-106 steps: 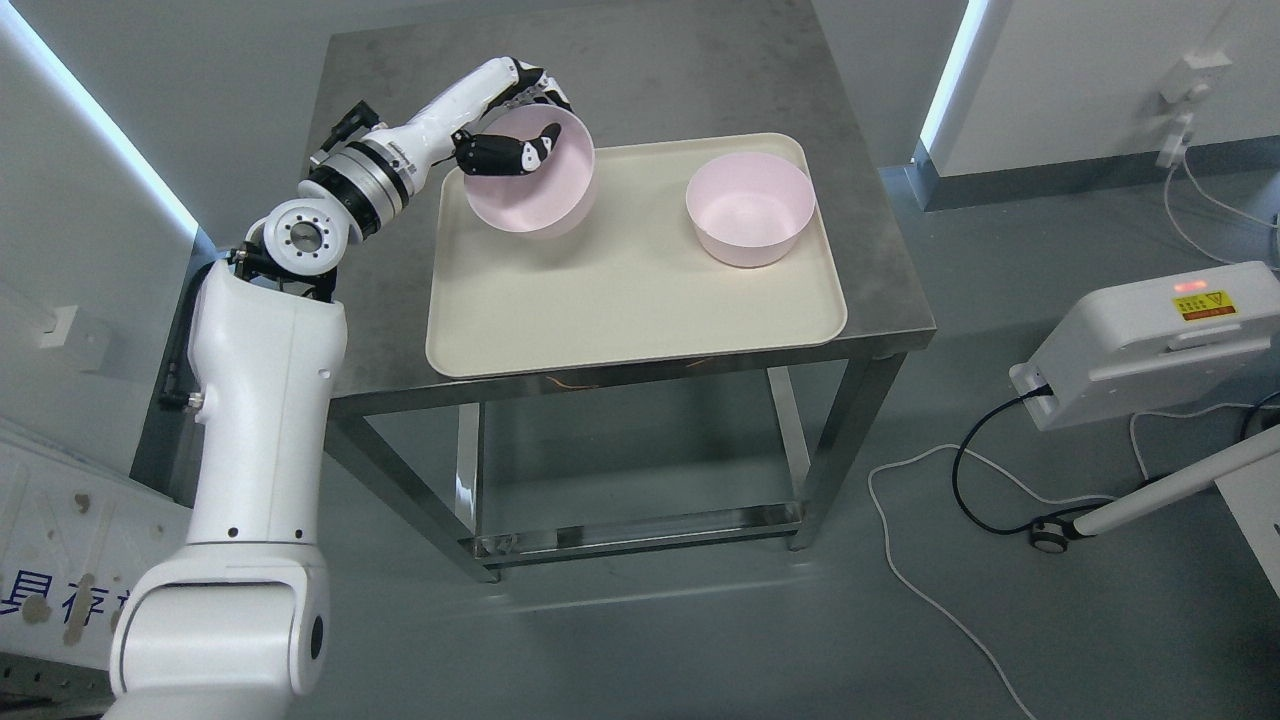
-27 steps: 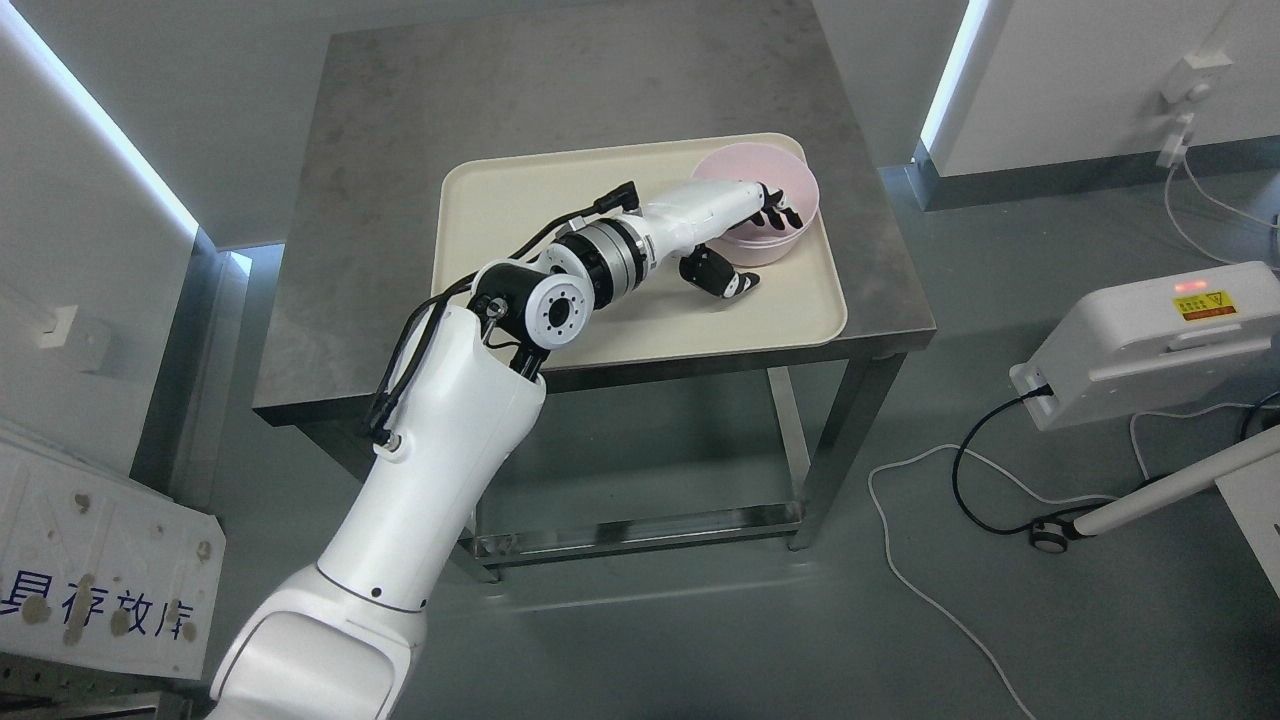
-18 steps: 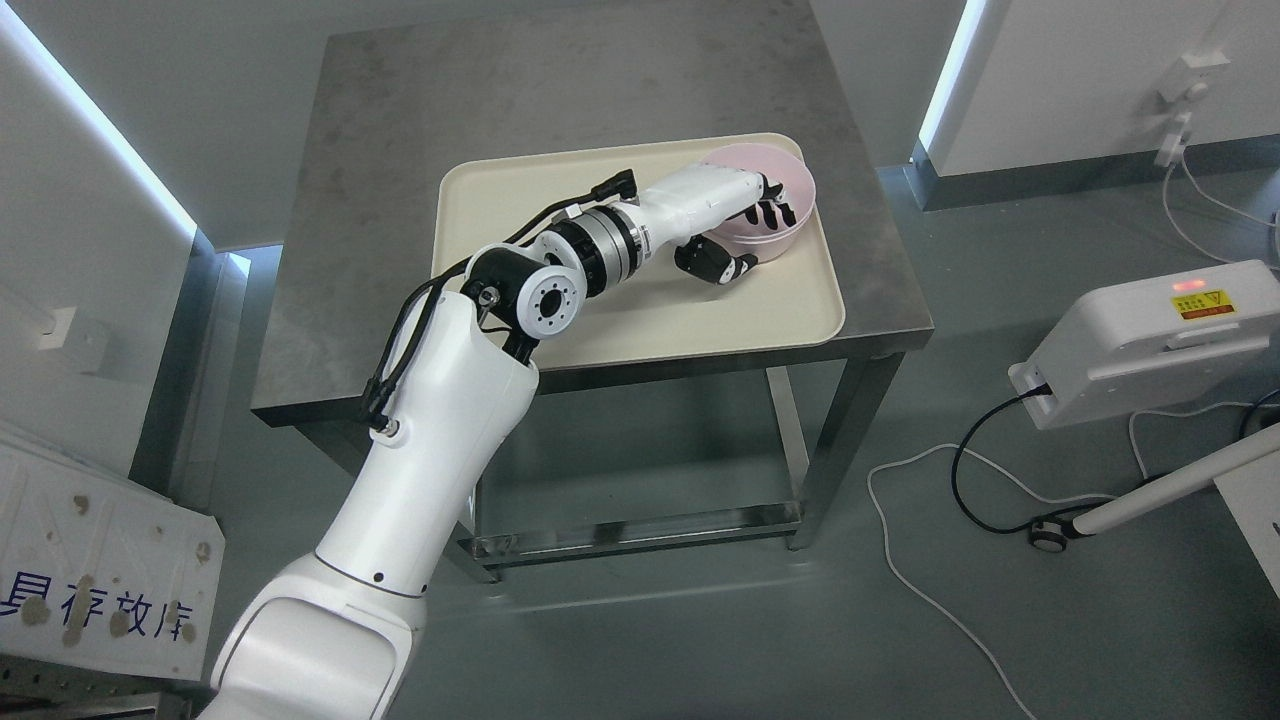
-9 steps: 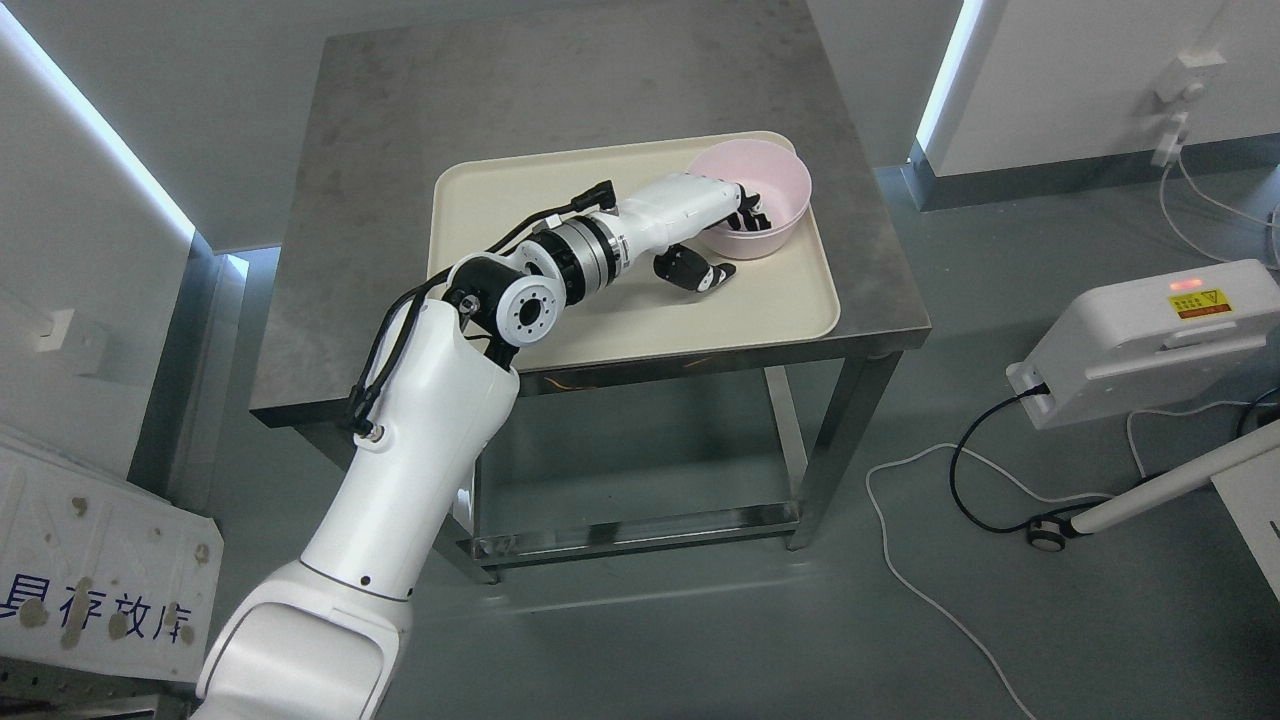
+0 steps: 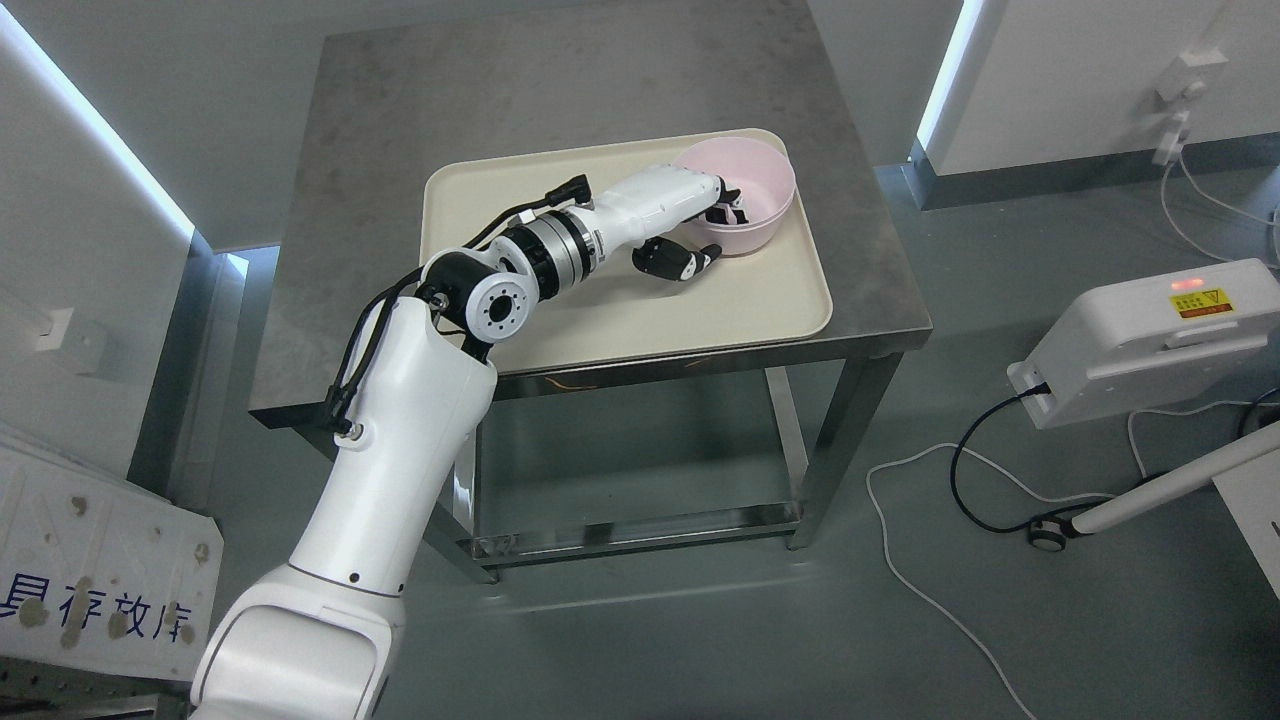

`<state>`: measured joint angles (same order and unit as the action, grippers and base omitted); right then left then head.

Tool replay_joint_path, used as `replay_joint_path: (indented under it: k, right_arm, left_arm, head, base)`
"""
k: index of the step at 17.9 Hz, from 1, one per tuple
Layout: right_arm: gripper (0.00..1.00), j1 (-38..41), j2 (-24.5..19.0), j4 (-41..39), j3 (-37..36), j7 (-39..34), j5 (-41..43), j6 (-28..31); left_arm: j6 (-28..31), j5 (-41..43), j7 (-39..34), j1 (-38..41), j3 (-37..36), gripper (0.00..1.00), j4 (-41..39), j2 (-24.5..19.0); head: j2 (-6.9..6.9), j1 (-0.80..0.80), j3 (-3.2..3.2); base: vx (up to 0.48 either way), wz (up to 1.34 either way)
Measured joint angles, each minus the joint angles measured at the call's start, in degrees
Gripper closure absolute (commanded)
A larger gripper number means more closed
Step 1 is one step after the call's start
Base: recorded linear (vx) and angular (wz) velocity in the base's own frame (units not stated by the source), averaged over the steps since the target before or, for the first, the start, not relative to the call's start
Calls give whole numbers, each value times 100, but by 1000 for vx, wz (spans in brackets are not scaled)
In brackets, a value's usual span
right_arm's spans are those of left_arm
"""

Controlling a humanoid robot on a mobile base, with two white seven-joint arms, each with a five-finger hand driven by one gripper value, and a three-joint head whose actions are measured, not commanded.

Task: Stack pink IKEA bowls on left shelf middle
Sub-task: 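Grip the rim of the stacked pink bowls with the left hand, then lift the stacked bowls off the tray with the left hand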

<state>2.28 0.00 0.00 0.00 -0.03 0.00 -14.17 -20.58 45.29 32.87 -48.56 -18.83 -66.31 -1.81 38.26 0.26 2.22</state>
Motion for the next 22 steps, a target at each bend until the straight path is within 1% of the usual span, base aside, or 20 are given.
replay_joint_path:
  k: [2,8,13,19,20,22]
  right_arm:
    - [0,0,0,0,0,0,0,0]
    - [0,0,0,0,0,0,0,0]
    - [0,0,0,0,0,0,0,0]
    - [0,-1,0,0,0,0,0,0]
    - [0,-1,0,0,0,0,0,0]
    - [0,0,0,0,0,0,0,0]
  left_arm:
    - [-251,-16,35,0,214,95,-51,34]
    - [-806,-157,214,155,885,96,-320,97]
    - [-1187,-634,316,637,1361,97,-877,130]
    - [-1283,-1297,376,1072,1847,96,-1698,153]
    - [-1375,-1392,378,1162,1922,96,-1842,155]
    - [-1749,-1511,396,1300,2029,96,-2047,161]
  head:
    - [0,0,0]
    - [0,0,0]
    - [0,0,0]
    - [0,0,0]
    - [0,0,0]
    - [0,0,0]
  base:
    - [0,0]
    - [0,0]
    - [0,0]
    - [-35,-17]
    - [-127,-88]
    - [-131,-78]
